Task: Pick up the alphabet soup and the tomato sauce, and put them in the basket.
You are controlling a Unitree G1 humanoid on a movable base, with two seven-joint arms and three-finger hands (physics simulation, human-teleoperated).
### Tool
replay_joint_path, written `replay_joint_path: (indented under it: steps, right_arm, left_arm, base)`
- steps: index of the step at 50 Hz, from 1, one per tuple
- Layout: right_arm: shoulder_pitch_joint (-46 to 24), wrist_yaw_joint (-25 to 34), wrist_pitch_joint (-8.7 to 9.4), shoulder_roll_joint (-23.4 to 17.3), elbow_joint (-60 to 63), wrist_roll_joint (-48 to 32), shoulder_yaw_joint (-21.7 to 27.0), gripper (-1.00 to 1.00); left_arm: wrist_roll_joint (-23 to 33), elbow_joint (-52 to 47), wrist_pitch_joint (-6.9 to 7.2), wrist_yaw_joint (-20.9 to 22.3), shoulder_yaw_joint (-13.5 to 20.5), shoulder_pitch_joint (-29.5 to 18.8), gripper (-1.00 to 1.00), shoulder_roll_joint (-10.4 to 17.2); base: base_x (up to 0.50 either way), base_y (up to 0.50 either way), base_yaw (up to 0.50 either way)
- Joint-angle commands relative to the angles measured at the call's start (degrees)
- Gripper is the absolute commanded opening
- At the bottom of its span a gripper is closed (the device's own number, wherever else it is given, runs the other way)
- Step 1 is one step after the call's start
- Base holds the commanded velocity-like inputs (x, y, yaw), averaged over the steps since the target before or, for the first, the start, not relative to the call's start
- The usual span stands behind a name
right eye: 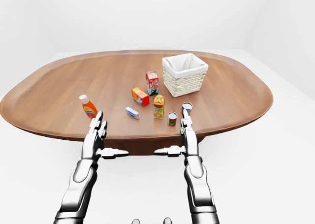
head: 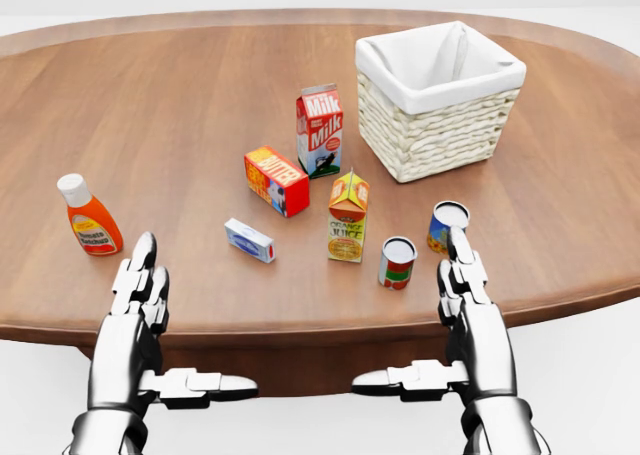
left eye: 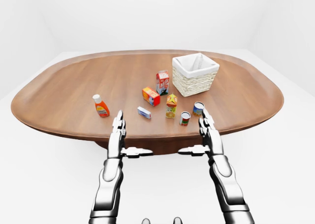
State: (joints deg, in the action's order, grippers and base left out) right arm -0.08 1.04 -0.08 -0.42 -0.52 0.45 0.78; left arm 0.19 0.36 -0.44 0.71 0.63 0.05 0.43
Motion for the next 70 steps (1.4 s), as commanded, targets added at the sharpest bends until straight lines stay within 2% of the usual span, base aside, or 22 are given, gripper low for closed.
replay_joint_path:
  steps: [1,4,5,7,12,13,15,18,21,22,24,28,38,70]
  right_arm:
    - [0.02,1.81,0.46,-0.69,-0.39,0.34,0.95,1.00]
    - [0.15,2.27,0.47,-0.67,-0.25,0.48,0.92,1.00]
    - [0.34,2.44,0.41,-0.65,-0.10,0.49,0.86,1.00]
    - [0.40,2.55,0.40,-0.64,0.25,0.27,0.71,1.00]
    - [0.64,3.19,0.10,-0.52,1.67,1.13,0.85,1.00]
    - [1.04,3.00,0.85,-0.42,3.37,1.26,0.83,1.00]
    - [1.16,3.09,0.75,-0.41,3.89,1.66,0.95,1.00]
    - [1.69,3.29,0.16,-0.03,6.96,3.63,1.22,1.00]
    - [2.39,3.22,-1.39,0.03,9.87,4.23,1.05,1.00]
    - [2.41,3.19,-1.43,0.00,9.95,4.25,1.02,1.00]
    - [3.05,3.03,-2.85,0.06,12.55,4.07,0.79,1.00]
    - [3.97,2.99,-4.92,0.00,16.11,2.80,0.19,1.00]
    - [5.45,4.68,-4.92,0.22,20.71,3.45,-0.92,1.00]
    - [6.02,4.63,-4.92,0.19,22.02,2.26,-1.19,1.00]
  left_arm:
    - [1.37,1.35,-1.27,0.72,0.90,0.03,1.00,0.67]
    - [1.52,1.06,-1.41,0.56,1.06,0.03,1.00,0.69]
    - [2.26,1.39,-2.39,0.11,1.18,-0.06,1.00,0.89]
    - [1.97,0.68,-1.83,0.24,1.31,0.06,1.00,0.81]
    - [1.44,0.51,-2.08,0.18,1.72,-0.25,1.00,0.84]
    - [1.01,-0.52,-1.92,0.16,1.90,-0.09,1.00,0.79]
    - [0.86,-2.07,-1.32,0.03,1.93,0.21,1.00,0.77]
    - [-0.09,-3.96,-1.27,0.13,2.24,0.62,1.00,0.69]
    - [-0.66,-6.38,-3.55,0.25,2.44,1.11,1.00,0.67]
    - [-0.71,-6.47,-3.58,0.26,2.44,1.13,1.00,0.67]
    - [-1.41,-9.32,-4.30,0.35,2.51,1.75,1.00,0.52]
    - [-3.54,-11.16,-4.56,0.75,3.09,1.91,1.00,0.38]
    - [-3.99,-18.21,-4.56,1.18,2.54,4.23,1.00,0.03]
    - [-3.62,-19.26,-4.56,0.29,2.51,4.21,1.00,-0.11]
  base:
    - [0.00,0.00,0.00]
    - [0.00,0.00,0.00]
    - [0.00,0.00,0.00]
    - [0.00,0.00,0.00]
    - [0.00,0.00,0.00]
    - [0.00,0.00,0.00]
    - [0.00,0.00,0.00]
    - [0.00,0.00,0.00]
    - [0.00,0.00,0.00]
    - [0.00,0.00,0.00]
    - [0.00,0.00,0.00]
    - [0.00,0.00,0.00]
    - [0.00,0.00,0.00]
    - [0.05,0.00,0.00]
